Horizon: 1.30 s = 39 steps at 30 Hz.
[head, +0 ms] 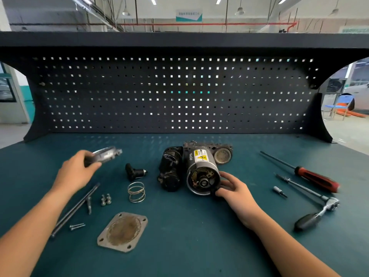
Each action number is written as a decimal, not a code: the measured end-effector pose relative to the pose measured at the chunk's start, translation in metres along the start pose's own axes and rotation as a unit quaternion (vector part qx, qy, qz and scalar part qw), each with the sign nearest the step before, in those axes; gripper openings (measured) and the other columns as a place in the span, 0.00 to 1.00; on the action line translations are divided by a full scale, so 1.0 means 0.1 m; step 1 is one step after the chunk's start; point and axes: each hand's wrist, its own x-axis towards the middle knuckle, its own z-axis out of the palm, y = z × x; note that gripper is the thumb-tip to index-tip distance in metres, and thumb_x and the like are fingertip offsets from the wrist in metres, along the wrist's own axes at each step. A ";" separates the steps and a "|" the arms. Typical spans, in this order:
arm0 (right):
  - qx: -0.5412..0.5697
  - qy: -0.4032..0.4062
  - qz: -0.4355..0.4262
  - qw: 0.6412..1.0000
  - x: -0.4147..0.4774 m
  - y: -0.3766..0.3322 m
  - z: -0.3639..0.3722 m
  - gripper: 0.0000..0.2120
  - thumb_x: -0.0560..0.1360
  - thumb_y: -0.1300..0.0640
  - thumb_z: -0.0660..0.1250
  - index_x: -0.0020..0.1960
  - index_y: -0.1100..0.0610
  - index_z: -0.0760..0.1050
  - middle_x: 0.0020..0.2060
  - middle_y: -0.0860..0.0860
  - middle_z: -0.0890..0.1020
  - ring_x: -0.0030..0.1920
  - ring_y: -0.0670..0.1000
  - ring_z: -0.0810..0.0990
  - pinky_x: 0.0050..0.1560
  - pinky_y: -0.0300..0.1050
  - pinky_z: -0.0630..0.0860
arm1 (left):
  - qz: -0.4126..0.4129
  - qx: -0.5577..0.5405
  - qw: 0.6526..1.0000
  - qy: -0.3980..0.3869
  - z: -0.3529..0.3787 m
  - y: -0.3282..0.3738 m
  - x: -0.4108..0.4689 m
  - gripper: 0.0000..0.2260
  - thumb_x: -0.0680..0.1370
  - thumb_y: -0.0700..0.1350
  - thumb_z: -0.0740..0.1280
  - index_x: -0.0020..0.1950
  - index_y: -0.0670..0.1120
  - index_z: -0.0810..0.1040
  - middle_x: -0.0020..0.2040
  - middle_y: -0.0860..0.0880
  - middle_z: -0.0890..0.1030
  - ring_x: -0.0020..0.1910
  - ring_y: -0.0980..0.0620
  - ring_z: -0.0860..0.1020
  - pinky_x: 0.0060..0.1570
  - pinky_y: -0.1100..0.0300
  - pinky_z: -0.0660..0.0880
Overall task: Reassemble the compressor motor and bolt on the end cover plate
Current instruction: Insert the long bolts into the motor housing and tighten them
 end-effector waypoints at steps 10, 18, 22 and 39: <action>-0.165 0.188 -0.216 0.944 -0.39 -0.22 0.18 0.24 0.72 0.62 0.69 0.67 0.56 0.68 0.62 0.48 0.71 0.63 0.45 0.70 0.58 0.29 0.61 | -0.038 -0.416 0.899 -0.129 -0.42 0.77 -0.52 0.03 0.79 0.45 0.62 0.51 0.51 0.74 0.46 0.50 0.80 0.41 0.55 0.81 0.35 0.56 0.78; 0.071 -0.059 -0.158 0.983 -0.80 -0.52 0.41 0.17 0.75 0.58 0.66 0.47 0.33 0.78 0.45 0.36 0.83 0.44 0.38 0.81 0.44 0.33 0.76 | -0.047 -0.460 0.803 -0.375 -0.13 1.29 -1.18 0.11 0.74 0.49 0.64 0.54 0.46 0.76 0.46 0.50 0.84 0.43 0.52 0.83 0.34 0.57 0.80; 0.049 -0.058 -0.085 0.993 -0.70 -0.48 0.27 0.06 0.74 0.55 0.67 0.51 0.48 0.77 0.41 0.45 0.84 0.40 0.43 0.81 0.39 0.35 0.76 | -0.029 -0.405 0.836 -0.369 0.02 1.32 -1.27 0.05 0.78 0.46 0.64 0.51 0.49 0.76 0.49 0.51 0.82 0.43 0.55 0.83 0.38 0.57 0.80; -0.159 0.137 -0.149 0.966 -0.38 -0.25 -0.01 0.10 0.67 0.56 0.76 0.41 0.50 0.75 0.37 0.44 0.80 0.34 0.37 0.77 0.36 0.24 0.70 | 0.142 -0.169 0.924 -0.311 0.49 1.43 -1.08 0.14 0.75 0.43 0.68 0.54 0.59 0.71 0.44 0.56 0.79 0.42 0.55 0.79 0.45 0.59 0.74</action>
